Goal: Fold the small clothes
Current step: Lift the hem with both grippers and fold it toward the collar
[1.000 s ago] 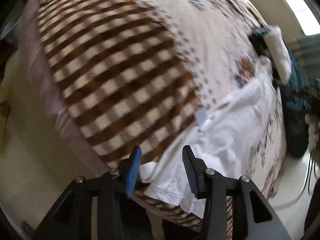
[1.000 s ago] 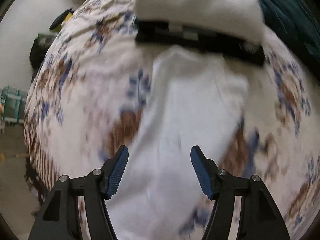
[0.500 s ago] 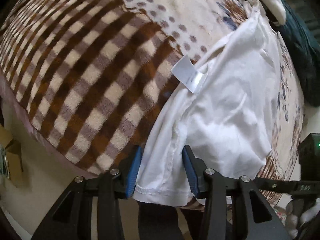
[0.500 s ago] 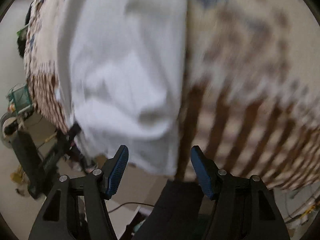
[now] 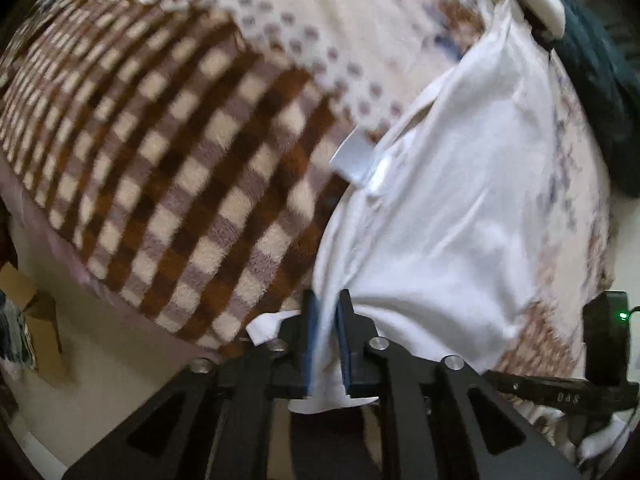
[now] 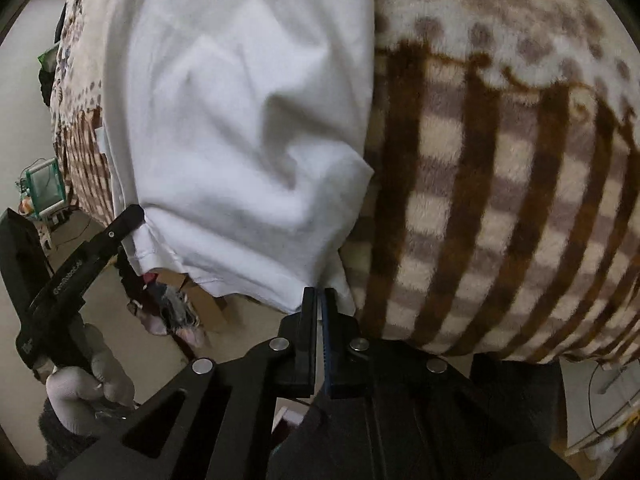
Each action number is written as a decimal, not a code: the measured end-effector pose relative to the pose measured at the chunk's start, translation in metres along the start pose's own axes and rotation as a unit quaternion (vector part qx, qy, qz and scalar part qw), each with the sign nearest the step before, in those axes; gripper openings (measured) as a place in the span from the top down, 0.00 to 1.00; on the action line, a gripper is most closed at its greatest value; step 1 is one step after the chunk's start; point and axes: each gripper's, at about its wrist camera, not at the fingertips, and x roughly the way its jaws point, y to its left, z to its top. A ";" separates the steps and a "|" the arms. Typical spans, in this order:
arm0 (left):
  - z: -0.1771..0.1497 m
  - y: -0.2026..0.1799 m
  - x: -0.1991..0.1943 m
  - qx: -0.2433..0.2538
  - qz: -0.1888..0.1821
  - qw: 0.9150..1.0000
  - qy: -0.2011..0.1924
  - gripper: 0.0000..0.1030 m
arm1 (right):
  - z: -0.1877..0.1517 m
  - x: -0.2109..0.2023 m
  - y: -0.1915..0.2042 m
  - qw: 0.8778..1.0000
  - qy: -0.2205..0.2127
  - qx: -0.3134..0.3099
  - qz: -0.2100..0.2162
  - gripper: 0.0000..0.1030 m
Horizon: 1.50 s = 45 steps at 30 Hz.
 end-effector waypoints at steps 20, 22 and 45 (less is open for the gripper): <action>0.350 -0.252 0.024 0.170 -0.099 0.975 -0.103 0.49 | 0.311 -0.274 -0.024 0.957 -0.285 0.033 0.049 0.48; 0.376 -0.268 0.053 0.181 -0.082 0.977 -0.079 0.49 | 0.357 -0.277 -0.029 0.958 -0.279 0.036 0.054 0.48; 0.352 -0.234 0.015 0.201 -0.172 0.962 -0.062 0.59 | 0.367 -0.295 -0.021 0.959 -0.257 0.017 0.117 0.40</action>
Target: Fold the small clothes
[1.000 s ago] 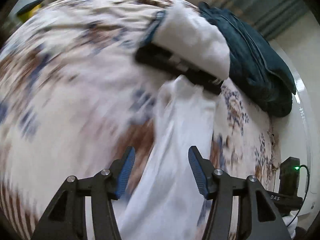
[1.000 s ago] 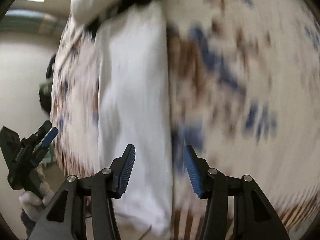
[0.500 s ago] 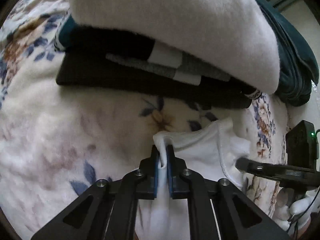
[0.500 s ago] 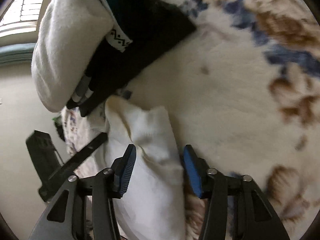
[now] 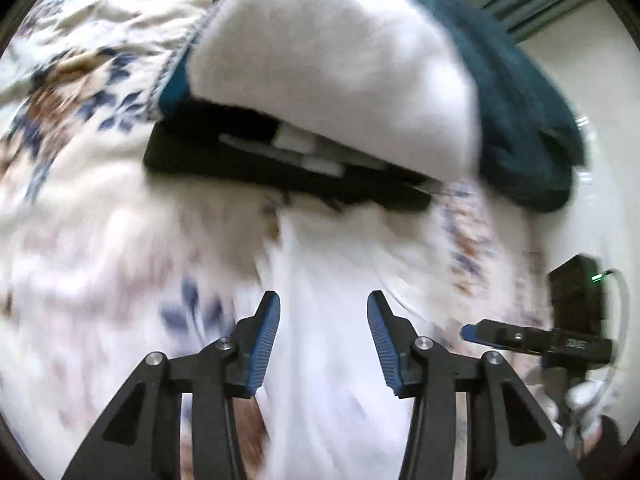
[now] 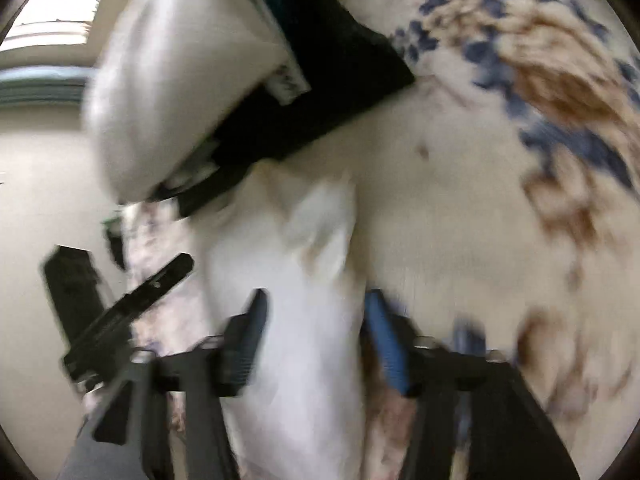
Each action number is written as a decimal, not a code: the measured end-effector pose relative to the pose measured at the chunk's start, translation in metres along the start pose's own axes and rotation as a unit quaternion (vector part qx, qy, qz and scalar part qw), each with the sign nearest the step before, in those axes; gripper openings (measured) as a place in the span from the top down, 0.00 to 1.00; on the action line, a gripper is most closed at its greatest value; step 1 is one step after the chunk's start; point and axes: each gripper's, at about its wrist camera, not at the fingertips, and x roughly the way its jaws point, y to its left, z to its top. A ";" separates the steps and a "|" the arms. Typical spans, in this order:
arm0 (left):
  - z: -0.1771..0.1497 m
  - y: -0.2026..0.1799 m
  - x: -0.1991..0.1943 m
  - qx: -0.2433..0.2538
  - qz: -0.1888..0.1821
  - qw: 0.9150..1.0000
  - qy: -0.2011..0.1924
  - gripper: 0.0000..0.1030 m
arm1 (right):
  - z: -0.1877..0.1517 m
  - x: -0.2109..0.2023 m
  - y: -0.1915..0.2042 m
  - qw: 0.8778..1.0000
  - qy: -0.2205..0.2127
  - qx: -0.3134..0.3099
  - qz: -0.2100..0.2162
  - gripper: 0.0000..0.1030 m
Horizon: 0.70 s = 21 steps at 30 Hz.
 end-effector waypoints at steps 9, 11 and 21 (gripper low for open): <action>-0.142 -0.033 -0.078 0.082 0.024 0.994 0.075 0.49 | -0.238 -0.079 -0.028 0.992 0.006 0.111 -0.053 0.39; -0.177 -0.036 -0.069 0.103 0.049 0.987 0.111 0.49 | -0.285 -0.067 -0.044 0.987 0.022 0.150 -0.045 0.39; -0.309 0.033 -0.059 0.016 0.122 0.974 0.189 0.49 | -0.439 0.038 -0.067 0.977 0.089 0.186 -0.047 0.90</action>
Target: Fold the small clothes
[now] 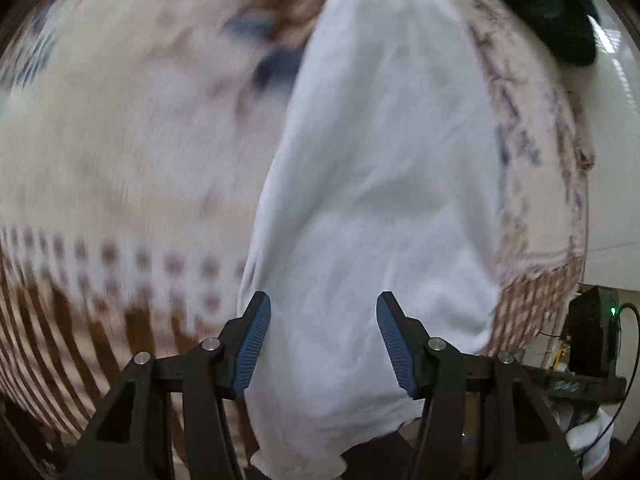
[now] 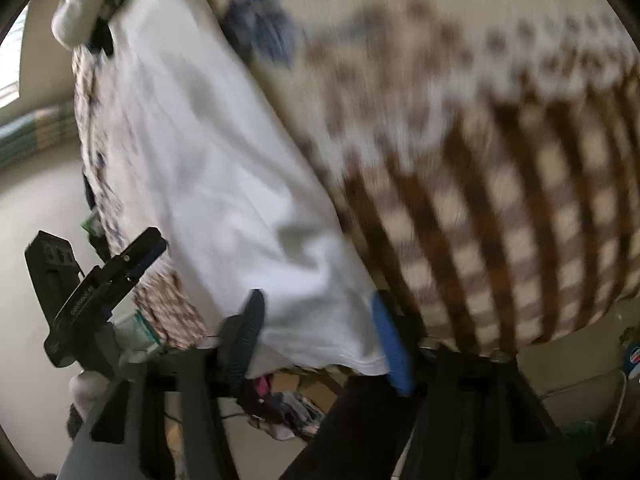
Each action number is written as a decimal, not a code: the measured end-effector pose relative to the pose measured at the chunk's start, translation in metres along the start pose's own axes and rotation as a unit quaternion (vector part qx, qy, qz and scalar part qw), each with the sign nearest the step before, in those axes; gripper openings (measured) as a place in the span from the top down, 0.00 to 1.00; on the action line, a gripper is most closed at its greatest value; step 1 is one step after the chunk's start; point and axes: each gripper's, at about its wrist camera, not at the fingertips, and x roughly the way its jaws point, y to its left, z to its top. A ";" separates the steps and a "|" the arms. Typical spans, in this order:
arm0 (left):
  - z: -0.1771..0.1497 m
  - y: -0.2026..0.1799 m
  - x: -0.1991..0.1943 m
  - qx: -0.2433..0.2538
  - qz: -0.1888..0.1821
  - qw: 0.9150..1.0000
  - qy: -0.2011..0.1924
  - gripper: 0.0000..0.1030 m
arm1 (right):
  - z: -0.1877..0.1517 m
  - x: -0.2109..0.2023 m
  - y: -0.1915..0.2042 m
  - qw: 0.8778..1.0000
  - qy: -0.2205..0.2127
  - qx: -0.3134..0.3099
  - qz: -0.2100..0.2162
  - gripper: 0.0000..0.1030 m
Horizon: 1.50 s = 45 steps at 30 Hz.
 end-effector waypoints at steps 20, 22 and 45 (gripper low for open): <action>-0.078 0.028 -0.005 -0.053 0.015 0.998 -0.009 0.95 | -0.057 0.028 -0.081 0.974 -0.015 0.191 0.119 0.79; -0.078 0.023 -0.005 -0.042 0.013 0.999 -0.016 0.97 | -0.064 0.031 -0.075 0.975 -0.025 0.194 0.105 0.99; -0.018 0.024 -0.079 -0.054 -0.101 0.992 -0.058 0.32 | -0.038 -0.051 0.028 0.999 -0.043 0.032 0.003 0.19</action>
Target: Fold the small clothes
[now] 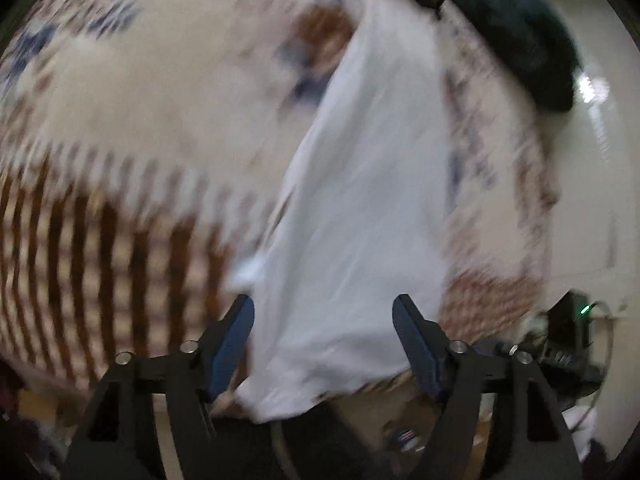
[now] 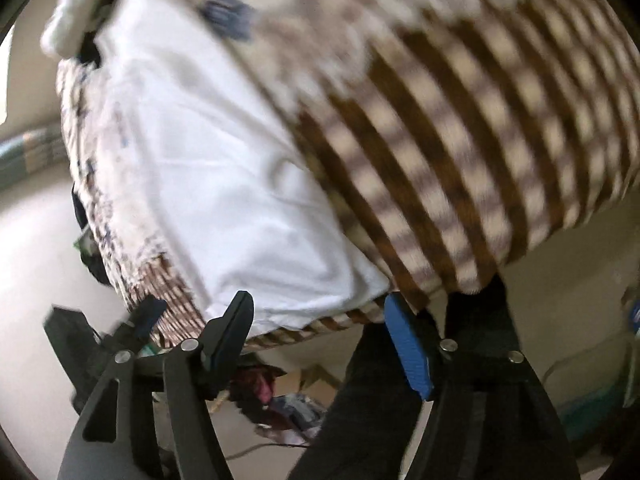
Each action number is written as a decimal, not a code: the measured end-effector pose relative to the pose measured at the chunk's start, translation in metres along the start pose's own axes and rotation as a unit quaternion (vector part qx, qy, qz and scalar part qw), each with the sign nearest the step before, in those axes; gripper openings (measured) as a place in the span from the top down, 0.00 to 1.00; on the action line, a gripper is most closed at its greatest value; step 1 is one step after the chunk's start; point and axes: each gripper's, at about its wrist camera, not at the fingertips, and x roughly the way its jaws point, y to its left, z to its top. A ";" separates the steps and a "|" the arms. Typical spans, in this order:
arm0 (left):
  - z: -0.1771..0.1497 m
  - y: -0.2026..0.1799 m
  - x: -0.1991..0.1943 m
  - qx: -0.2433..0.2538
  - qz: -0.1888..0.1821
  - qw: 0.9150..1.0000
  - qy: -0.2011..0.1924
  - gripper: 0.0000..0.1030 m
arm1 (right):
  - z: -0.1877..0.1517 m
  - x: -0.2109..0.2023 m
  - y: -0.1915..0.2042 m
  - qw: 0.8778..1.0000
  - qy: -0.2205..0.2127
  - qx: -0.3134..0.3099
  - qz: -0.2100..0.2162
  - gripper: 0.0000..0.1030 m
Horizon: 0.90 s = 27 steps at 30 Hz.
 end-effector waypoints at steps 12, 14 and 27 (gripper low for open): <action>0.243 -0.054 0.025 0.012 -0.024 0.994 -0.102 0.32 | 0.200 -0.102 0.140 0.988 -0.114 -0.102 -0.013 0.04; 0.280 -0.052 0.045 0.002 -0.017 0.995 -0.100 0.32 | 0.250 -0.107 0.158 0.987 -0.122 -0.107 -0.016 0.04; 0.372 -0.047 0.124 0.007 0.029 0.993 -0.116 0.98 | 0.439 -0.023 0.219 0.983 -0.070 -0.163 -0.038 0.04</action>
